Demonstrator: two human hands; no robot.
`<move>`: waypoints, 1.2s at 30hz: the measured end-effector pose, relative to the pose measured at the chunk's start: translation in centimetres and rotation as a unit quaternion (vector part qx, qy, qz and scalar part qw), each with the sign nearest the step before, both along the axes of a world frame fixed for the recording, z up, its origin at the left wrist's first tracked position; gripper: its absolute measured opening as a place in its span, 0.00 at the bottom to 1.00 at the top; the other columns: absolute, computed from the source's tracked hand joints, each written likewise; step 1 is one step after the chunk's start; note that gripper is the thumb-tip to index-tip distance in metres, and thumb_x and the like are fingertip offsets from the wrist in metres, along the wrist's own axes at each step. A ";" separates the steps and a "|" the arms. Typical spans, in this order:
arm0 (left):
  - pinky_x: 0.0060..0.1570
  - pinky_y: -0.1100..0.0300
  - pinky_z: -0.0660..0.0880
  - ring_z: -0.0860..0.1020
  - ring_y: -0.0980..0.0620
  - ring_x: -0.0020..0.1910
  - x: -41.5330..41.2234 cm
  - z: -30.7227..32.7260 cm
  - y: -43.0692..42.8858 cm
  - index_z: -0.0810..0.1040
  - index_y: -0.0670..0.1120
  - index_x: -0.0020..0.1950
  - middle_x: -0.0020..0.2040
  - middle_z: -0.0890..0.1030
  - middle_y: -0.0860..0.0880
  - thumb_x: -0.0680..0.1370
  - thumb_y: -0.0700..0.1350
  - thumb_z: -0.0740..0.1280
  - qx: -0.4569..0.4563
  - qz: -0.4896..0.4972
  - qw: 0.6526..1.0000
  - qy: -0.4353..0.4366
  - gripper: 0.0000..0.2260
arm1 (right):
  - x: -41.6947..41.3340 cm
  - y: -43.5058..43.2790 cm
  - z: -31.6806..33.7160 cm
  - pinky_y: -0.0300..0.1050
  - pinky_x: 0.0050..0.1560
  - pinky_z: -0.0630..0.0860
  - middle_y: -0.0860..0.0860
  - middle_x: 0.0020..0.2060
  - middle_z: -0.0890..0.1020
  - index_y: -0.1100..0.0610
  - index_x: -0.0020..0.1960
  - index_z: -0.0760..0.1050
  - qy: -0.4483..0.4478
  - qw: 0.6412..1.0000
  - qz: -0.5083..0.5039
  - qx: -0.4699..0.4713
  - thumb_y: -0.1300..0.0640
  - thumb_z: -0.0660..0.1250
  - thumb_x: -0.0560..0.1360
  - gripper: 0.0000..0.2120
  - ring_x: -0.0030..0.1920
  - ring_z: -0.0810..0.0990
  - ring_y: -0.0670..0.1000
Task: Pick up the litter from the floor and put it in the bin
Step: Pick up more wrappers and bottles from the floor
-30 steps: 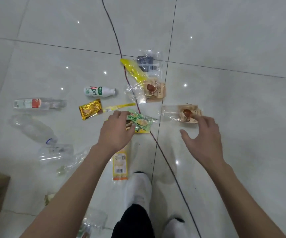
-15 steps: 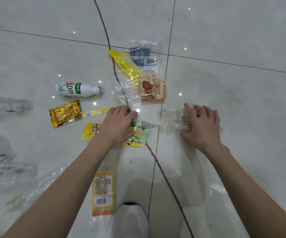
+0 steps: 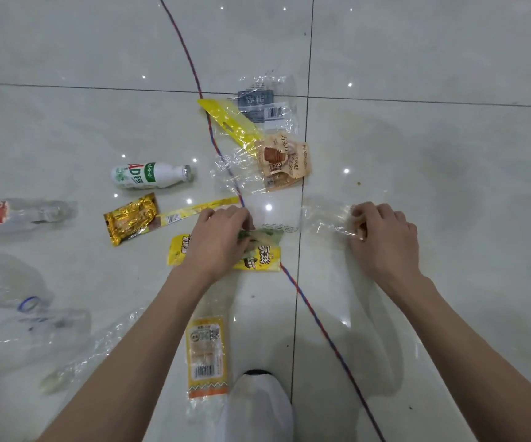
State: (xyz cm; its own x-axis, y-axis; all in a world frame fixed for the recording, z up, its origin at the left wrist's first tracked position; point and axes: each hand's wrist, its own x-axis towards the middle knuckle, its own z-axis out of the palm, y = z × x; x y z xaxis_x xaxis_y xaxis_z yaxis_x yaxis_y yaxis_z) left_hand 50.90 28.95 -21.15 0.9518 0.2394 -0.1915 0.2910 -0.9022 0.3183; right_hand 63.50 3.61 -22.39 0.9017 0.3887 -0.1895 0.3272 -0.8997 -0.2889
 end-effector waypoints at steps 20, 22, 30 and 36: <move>0.41 0.53 0.75 0.79 0.48 0.43 -12.7 45.8 -8.8 0.77 0.51 0.49 0.44 0.81 0.55 0.77 0.48 0.69 -0.146 0.152 0.977 -0.017 0.03 | -14.2 -7.3 46.5 0.50 0.58 0.64 0.48 0.47 0.79 0.50 0.55 0.73 0.070 0.986 -0.125 0.083 0.56 0.70 0.69 0.15 0.51 0.77 0.55; 0.40 0.56 0.74 0.79 0.51 0.43 -13.4 50.7 -9.7 0.77 0.52 0.49 0.44 0.81 0.56 0.77 0.49 0.69 -0.143 0.154 0.977 -0.023 0.04 | -15.5 -8.2 51.8 0.50 0.59 0.65 0.47 0.47 0.79 0.50 0.55 0.72 0.070 0.982 -0.142 0.103 0.55 0.72 0.70 0.16 0.52 0.77 0.54; 0.43 0.54 0.77 0.79 0.53 0.44 -15.9 63.1 -13.3 0.79 0.50 0.52 0.44 0.82 0.56 0.77 0.50 0.69 -0.142 0.116 0.981 -0.069 0.06 | -21.4 -11.4 64.1 0.49 0.60 0.66 0.46 0.48 0.79 0.49 0.55 0.72 0.011 0.960 -0.224 0.168 0.54 0.73 0.70 0.16 0.53 0.77 0.52; 0.42 0.56 0.74 0.78 0.52 0.44 -19.5 65.8 -16.9 0.78 0.50 0.50 0.43 0.80 0.56 0.77 0.46 0.69 -0.145 0.031 0.986 -0.082 0.04 | -30.1 -14.6 66.6 0.51 0.62 0.68 0.46 0.49 0.80 0.49 0.56 0.72 -0.034 0.931 -0.309 0.189 0.53 0.70 0.73 0.13 0.53 0.78 0.51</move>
